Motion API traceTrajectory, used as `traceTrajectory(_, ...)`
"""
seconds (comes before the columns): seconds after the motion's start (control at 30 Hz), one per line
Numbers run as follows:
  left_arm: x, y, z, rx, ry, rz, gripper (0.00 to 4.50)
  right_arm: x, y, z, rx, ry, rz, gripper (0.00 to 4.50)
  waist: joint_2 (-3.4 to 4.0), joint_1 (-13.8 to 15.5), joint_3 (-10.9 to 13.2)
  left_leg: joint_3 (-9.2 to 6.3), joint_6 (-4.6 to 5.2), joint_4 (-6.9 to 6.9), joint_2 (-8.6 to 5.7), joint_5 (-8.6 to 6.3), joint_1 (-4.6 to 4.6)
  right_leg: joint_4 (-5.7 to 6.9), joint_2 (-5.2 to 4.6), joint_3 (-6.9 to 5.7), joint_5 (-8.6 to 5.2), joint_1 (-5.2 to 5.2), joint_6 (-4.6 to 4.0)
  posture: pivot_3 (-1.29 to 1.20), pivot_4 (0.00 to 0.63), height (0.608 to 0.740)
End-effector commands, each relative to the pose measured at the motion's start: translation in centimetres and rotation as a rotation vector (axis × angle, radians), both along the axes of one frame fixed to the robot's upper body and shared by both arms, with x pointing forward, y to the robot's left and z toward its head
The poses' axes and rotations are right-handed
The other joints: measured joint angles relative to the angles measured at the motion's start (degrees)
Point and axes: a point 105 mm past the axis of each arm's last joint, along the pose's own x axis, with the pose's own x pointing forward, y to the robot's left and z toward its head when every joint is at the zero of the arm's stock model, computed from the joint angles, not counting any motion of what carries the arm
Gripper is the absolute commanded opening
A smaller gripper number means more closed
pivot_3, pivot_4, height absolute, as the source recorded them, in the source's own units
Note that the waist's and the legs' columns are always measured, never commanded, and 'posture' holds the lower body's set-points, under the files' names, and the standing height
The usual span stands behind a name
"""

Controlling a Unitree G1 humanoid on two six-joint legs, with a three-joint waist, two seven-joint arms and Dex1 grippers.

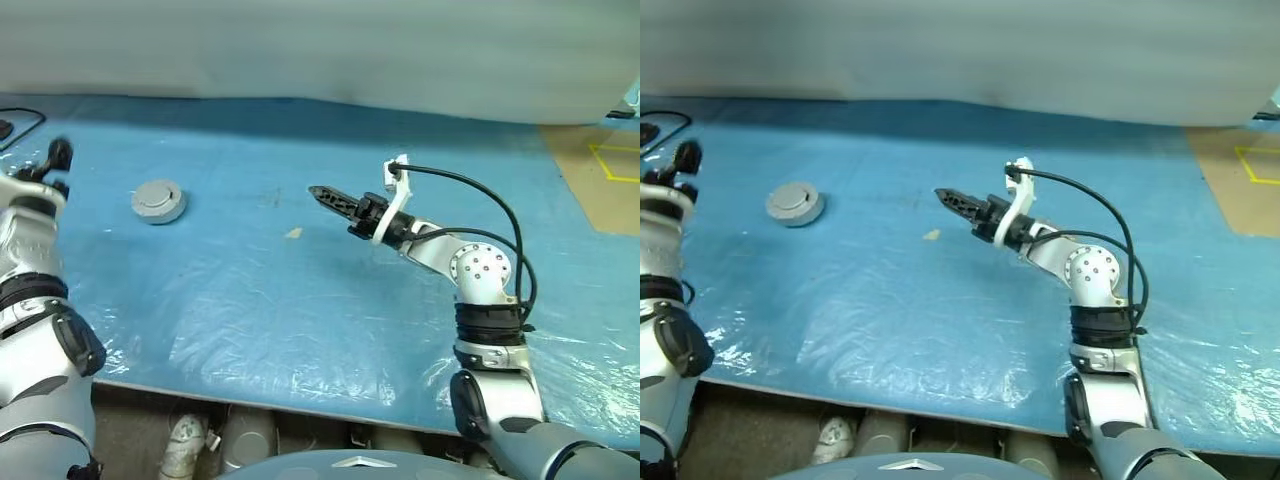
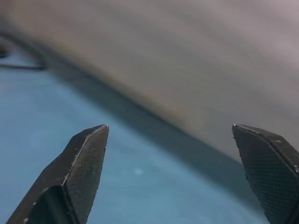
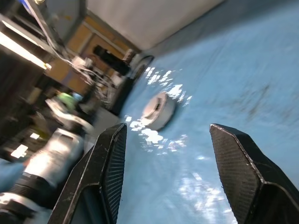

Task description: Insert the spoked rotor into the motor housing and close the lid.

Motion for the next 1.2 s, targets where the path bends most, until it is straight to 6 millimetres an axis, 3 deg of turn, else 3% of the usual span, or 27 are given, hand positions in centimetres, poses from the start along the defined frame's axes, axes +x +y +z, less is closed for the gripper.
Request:
traceTrajectory(0.03,0.2,-8.9,2.7,0.134,-0.105,-0.358,4.46,-0.3,-0.3,0.2,-0.190,-0.219,-0.071,2.96,0.01,0.0,0.0,0.00,0.00,0.00,0.00,0.00,0.00,0.02,0.00,0.00,0.00,0.00,0.00,0.00,0.150,0.740)
traceTrajectory(0.13,-1.3,-15.2,1.1,0.253,-0.074,-0.581,4.46,0.1,-1.3,-0.7,-0.302,-0.285,-0.147,2.96,0.01,-1.0,0.0,0.05,0.00,0.01,-0.05,0.00,-0.03,0.04,0.05,0.02,0.00,-0.04,-0.02,0.00,0.150,0.740)
traceTrajectory(0.2,-2.8,-19.2,-1.3,0.307,-0.029,-0.720,4.46,0.0,-2.1,-1.4,-0.359,-0.315,-0.189,2.96,0.01,-1.8,0.0,0.07,0.00,-0.04,-0.06,0.00,-0.04,0.03,0.16,0.02,0.00,-0.09,-0.03,0.00,0.150,0.740)
traceTrajectory(0.3,-4.9,-23.2,-4.4,0.336,0.024,-0.845,4.46,0.0,-3.4,-2.3,-0.402,-0.311,-0.266,2.96,0.02,-2.5,0.0,0.09,-0.01,-0.18,-0.02,0.00,0.00,0.00,0.25,0.04,-0.04,-0.13,-0.10,0.00,0.150,0.740)
traceTrajectory(0.4,-5.9,-24.5,-6.0,0.325,0.051,-0.893,4.46,-0.1,-4.1,-3.0,-0.415,-0.293,-0.297,2.96,0.03,-3.0,0.0,0.10,0.00,-0.19,0.00,-0.01,0.01,0.00,0.27,0.04,-0.07,-0.14,-0.14,0.00,0.150,0.740)
traceTrajectory(0.6,-8.1,-26.5,-7.3,0.413,0.050,-1.024,4.46,-0.4,-4.4,-3.4,-0.435,-0.292,-0.307,2.96,0.06,-3.0,0.0,0.24,0.02,-0.08,0.00,-0.02,0.27,-0.01,0.19,0.26,-0.21,0.03,-0.35,0.00,0.150,0.740)
traceTrajectory(1.2,-7.1,-27.0,-7.7,0.469,0.039,-0.974,4.46,0.8,-5.5,-3.9,-0.520,-0.308,-0.400,2.96,0.10,-3.1,0.0,0.38,0.02,-0.14,-0.01,-0.02,0.55,0.00,0.23,0.38,-0.20,0.17,-0.35,0.00,0.150,0.740)
